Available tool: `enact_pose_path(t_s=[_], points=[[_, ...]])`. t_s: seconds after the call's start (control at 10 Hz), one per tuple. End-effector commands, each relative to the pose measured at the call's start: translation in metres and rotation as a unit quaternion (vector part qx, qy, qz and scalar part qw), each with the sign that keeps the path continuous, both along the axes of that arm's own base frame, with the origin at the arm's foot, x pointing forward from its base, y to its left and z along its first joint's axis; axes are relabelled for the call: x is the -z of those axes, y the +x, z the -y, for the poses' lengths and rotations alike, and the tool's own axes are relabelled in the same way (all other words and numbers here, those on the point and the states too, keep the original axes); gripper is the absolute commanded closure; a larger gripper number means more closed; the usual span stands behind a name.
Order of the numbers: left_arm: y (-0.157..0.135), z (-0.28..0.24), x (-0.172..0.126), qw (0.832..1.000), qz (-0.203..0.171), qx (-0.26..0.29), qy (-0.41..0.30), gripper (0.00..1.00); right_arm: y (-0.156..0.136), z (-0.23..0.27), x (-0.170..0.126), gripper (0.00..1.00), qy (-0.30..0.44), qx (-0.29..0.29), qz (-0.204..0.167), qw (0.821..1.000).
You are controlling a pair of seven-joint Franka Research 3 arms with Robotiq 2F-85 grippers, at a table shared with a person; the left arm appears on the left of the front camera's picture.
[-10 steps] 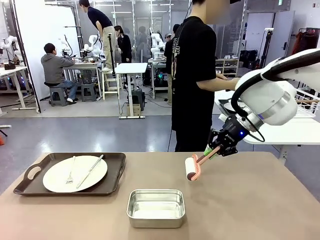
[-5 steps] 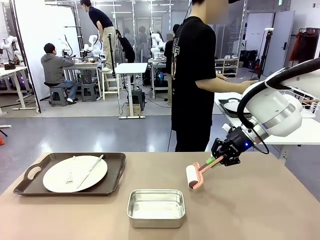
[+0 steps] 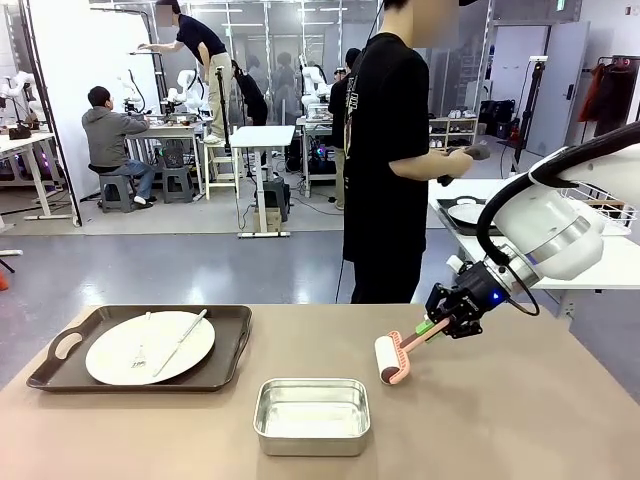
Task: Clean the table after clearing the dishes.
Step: When the left (or right) Handle tray is removed, use the left hand (or right hand) to clean the left (or right) side of the table with the Lint Roller.
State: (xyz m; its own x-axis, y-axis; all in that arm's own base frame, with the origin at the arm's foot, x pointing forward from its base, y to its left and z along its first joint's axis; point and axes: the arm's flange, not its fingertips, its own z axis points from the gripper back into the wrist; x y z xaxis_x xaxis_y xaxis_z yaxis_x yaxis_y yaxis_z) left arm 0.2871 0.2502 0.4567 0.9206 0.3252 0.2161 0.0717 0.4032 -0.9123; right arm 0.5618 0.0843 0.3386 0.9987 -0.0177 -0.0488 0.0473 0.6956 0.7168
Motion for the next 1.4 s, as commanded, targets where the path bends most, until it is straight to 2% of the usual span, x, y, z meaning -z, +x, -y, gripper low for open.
enact_pose_path(t_s=[0.0,0.5,1.0,1.3], points=[[-0.001,-0.001,-0.001,1.000,0.002,-0.002,0.001,0.00,-0.001,0.002,0.010,0.79,0.012,-0.001,0.024,1.000],[-0.001,-0.001,-0.001,1.000,0.002,-0.002,0.001,0.00,-0.007,0.031,0.035,0.79,0.002,0.014,0.007,1.000],[-0.001,-0.001,-0.001,1.000,0.002,-0.002,0.001,0.00,-0.021,0.081,0.047,0.79,-0.007,0.038,0.027,0.999],[-0.001,-0.001,-0.001,1.000,0.002,-0.002,0.001,0.00,-0.023,0.121,0.047,0.79,-0.045,0.034,0.039,0.998]])
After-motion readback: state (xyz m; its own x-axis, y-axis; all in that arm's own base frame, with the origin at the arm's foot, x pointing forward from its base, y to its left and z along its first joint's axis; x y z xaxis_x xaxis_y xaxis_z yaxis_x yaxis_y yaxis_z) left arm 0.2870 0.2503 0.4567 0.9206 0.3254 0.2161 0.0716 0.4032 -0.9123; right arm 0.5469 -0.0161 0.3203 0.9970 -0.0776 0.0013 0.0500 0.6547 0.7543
